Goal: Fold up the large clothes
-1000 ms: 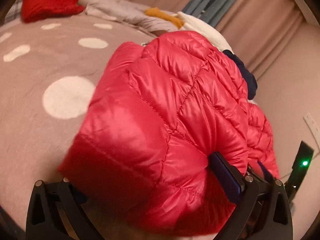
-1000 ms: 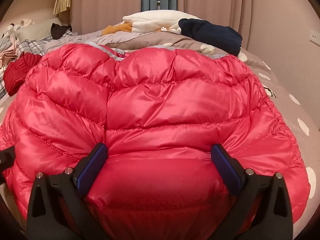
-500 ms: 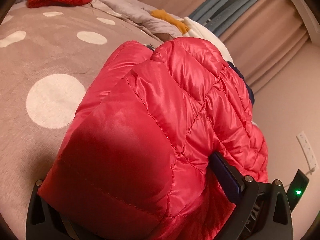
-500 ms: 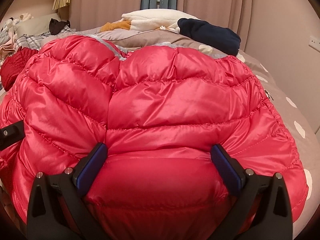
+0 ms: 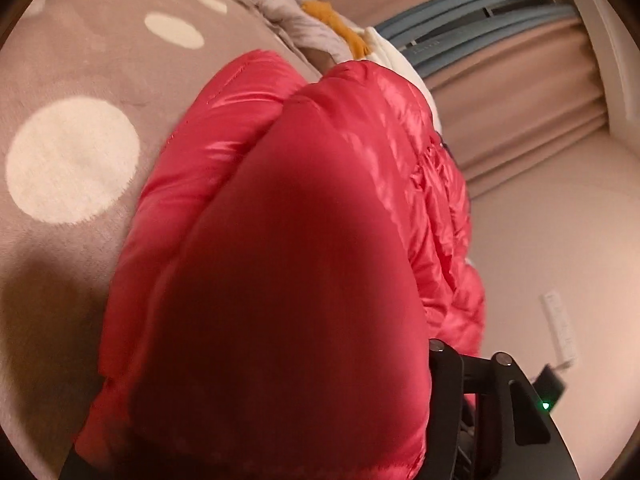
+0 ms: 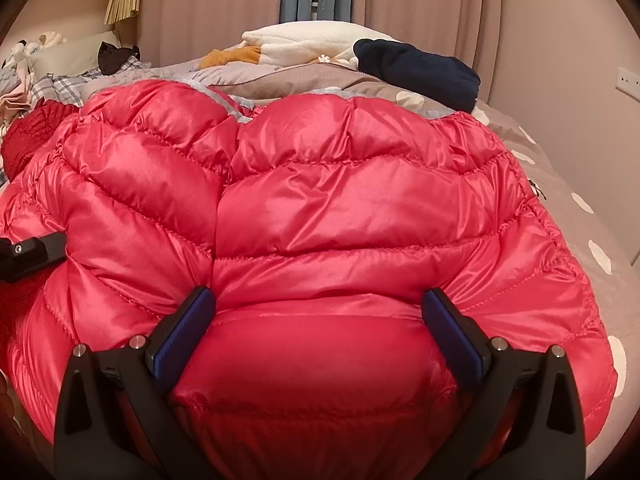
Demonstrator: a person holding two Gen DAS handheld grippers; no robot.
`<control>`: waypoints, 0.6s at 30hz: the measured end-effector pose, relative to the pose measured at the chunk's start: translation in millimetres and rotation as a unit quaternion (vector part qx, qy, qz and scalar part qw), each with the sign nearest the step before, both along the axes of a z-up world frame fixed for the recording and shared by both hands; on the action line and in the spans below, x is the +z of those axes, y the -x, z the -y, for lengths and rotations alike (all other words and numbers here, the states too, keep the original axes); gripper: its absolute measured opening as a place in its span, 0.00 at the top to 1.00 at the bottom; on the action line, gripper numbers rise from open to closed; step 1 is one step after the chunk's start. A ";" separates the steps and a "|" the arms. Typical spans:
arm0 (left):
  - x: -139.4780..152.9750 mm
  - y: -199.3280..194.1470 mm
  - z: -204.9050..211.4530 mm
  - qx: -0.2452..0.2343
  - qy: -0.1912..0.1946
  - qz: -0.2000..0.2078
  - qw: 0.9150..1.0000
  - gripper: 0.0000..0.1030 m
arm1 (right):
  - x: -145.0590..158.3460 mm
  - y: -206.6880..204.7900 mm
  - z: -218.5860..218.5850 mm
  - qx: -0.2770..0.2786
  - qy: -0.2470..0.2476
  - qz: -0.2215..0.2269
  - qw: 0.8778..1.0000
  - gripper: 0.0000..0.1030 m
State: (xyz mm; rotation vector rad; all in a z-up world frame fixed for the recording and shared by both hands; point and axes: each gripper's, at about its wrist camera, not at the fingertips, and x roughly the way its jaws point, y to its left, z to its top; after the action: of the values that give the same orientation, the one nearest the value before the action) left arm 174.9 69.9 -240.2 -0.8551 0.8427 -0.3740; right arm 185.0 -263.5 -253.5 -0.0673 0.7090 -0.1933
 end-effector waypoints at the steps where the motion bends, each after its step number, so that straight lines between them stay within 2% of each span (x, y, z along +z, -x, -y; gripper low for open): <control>1: 0.8 0.5 1.2 0.004 -0.008 -0.002 1.000 0.46 | -2.0 -0.4 -3.0 -0.002 0.012 -0.001 1.000 0.01; 4: 10.9 5.4 7.0 0.017 -0.065 0.016 0.998 0.49 | -4.5 -5.7 -10.0 -0.007 0.039 -0.012 0.999 0.01; 6: 20.0 10.5 15.3 0.023 -0.124 0.045 0.991 0.50 | -4.0 -8.5 -11.3 -0.009 0.047 -0.017 0.999 0.01; 7: 21.3 12.1 17.5 0.023 -0.135 0.053 0.989 0.52 | -3.0 -8.1 -10.0 -0.009 0.044 -0.016 0.999 0.01; 13: 28.0 15.4 8.7 0.026 -0.128 0.071 0.989 0.57 | 24.1 16.3 24.7 0.018 -0.056 0.011 0.998 0.02; 15: 32.1 11.0 11.4 0.030 -0.137 0.075 0.987 0.57 | 37.8 29.4 40.4 -0.005 -0.075 0.029 0.997 0.01; 18: 34.7 18.6 7.9 0.039 -0.146 0.078 0.985 0.57 | 55.4 48.7 76.4 -0.075 -0.110 0.052 0.990 0.01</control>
State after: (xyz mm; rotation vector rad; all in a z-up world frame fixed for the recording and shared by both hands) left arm 156.3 61.9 -205.5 -0.5764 0.6953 -0.2373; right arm 136.4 -340.0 -198.1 0.2065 0.6268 -0.2586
